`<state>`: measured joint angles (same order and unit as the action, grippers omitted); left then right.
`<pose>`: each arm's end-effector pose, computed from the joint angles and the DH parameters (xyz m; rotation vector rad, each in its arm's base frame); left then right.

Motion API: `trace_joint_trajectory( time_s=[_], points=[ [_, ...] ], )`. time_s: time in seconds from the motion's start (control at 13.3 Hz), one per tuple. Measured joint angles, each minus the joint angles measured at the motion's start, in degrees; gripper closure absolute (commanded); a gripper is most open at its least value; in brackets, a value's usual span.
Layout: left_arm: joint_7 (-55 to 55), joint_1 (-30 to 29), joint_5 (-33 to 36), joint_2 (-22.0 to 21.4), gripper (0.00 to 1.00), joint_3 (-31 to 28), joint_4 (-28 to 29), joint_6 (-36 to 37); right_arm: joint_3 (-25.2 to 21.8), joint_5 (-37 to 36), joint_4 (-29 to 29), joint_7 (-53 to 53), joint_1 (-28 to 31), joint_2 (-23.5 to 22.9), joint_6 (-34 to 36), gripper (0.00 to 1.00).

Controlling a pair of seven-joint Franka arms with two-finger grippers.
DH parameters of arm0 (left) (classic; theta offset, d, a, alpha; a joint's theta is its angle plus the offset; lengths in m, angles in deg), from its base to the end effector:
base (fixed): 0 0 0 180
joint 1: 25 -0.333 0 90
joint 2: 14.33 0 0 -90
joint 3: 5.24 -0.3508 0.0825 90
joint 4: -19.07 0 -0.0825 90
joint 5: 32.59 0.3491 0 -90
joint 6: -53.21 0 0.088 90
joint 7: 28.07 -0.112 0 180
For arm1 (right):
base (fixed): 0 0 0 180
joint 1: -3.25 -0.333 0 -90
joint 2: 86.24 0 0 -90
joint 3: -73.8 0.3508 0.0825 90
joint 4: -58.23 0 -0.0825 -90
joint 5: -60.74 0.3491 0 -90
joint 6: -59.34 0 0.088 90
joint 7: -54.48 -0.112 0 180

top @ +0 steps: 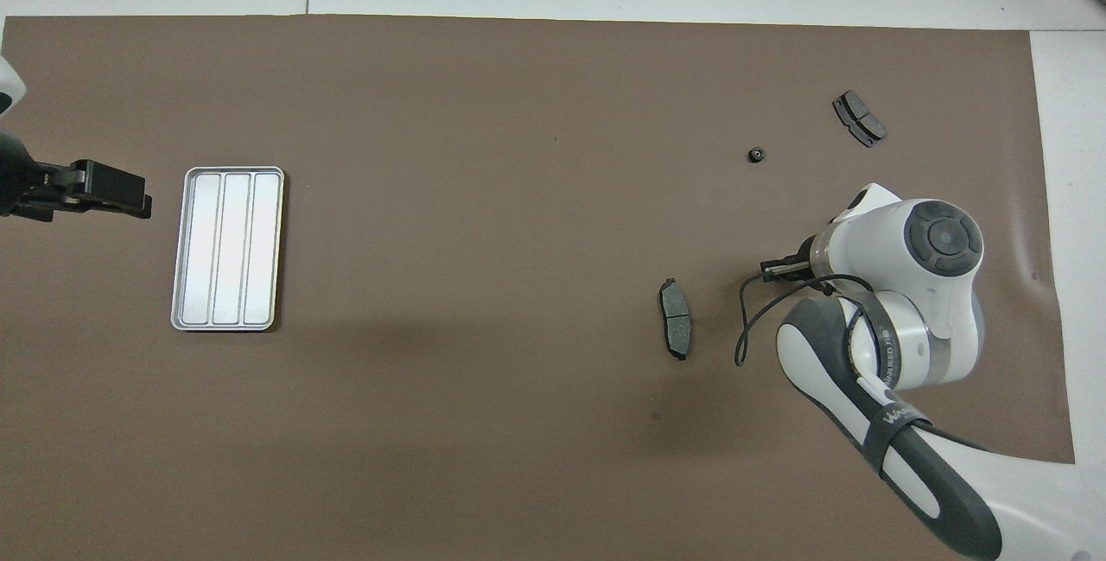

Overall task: Pick bearing gear from pile to tray
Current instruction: 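Reach the right gripper to the bearing nearest the brake pad and grasp it, then carry the bearing with the right gripper to the table centre and release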

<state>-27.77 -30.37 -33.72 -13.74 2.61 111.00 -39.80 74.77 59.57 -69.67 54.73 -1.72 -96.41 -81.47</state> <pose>0.5269 -0.0245 0.6388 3.1197 -0.0579 0.0127 0.5282 0.0547 0.3515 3.1268 0.1929 0.0757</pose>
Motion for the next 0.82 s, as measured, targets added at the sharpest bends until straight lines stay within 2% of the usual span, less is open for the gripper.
trace_joint_trajectory(
  time_s=[0.3, 0.67, 0.82],
  points=[
    [0.0, 0.0, 0.0, 0.0, 0.00, 0.0, 0.0, 0.0, 0.4, 0.1, 4.8, -3.9, -2.7, 0.8, 2.4, 1.00],
    [0.1, -0.1, 0.0, 0.0, 0.00, -0.1, 0.1, 0.3, 0.9, 0.1, 8.0, -23.2, -16.4, 0.5, 2.6, 1.00],
    [0.1, -0.2, 0.0, -0.1, 0.00, -0.3, 0.2, 0.4, 0.9, 0.1, 10.9, -29.4, -21.4, -1.2, 2.6, 1.00]
  ],
)
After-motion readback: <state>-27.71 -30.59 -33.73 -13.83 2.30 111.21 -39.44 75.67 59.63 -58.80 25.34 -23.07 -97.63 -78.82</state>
